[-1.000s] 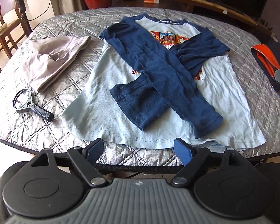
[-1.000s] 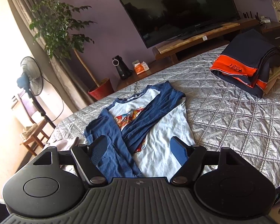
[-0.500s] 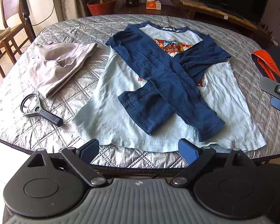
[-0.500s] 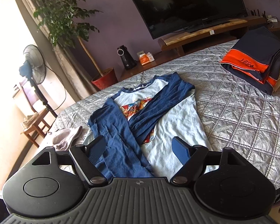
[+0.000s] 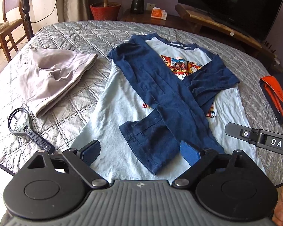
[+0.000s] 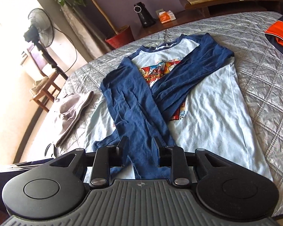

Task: Fold clothes
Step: 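Bring both open grippers over the t-shirt hem beside the crossed sleeves, then lower both grippers onto the hem and close them on it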

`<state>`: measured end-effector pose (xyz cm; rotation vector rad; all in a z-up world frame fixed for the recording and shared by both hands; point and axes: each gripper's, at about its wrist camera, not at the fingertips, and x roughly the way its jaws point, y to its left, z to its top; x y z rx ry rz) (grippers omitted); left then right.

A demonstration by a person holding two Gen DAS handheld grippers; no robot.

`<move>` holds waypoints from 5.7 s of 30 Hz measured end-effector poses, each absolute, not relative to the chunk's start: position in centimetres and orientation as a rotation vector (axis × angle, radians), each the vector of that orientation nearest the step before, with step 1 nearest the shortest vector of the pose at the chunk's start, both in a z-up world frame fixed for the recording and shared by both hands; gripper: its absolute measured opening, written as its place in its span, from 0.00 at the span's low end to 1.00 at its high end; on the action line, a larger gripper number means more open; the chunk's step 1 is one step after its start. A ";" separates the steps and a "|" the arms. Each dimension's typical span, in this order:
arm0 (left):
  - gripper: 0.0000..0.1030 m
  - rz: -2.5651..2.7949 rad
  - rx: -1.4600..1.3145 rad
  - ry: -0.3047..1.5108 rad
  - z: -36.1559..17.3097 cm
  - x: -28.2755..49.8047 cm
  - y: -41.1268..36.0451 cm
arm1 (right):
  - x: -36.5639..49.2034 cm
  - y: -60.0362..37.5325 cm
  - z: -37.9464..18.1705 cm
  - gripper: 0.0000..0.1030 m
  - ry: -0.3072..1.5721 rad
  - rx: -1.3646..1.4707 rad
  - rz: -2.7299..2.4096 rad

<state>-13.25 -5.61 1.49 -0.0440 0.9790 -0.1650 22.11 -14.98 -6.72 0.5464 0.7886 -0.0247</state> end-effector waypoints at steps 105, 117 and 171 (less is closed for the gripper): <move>0.98 -0.169 0.036 0.870 7.8 -17.9 -2.2 | 12.2 -17.9 -6.3 0.98 0.640 0.863 -0.227; 0.93 -0.057 -0.084 0.808 3.6 -12.0 4.2 | 11.4 -22.8 -7.8 0.98 0.616 0.976 -0.300; 0.92 -0.290 -0.491 1.108 -5.9 -8.8 5.8 | 9.2 -26.9 -16.1 0.77 0.606 0.998 -0.068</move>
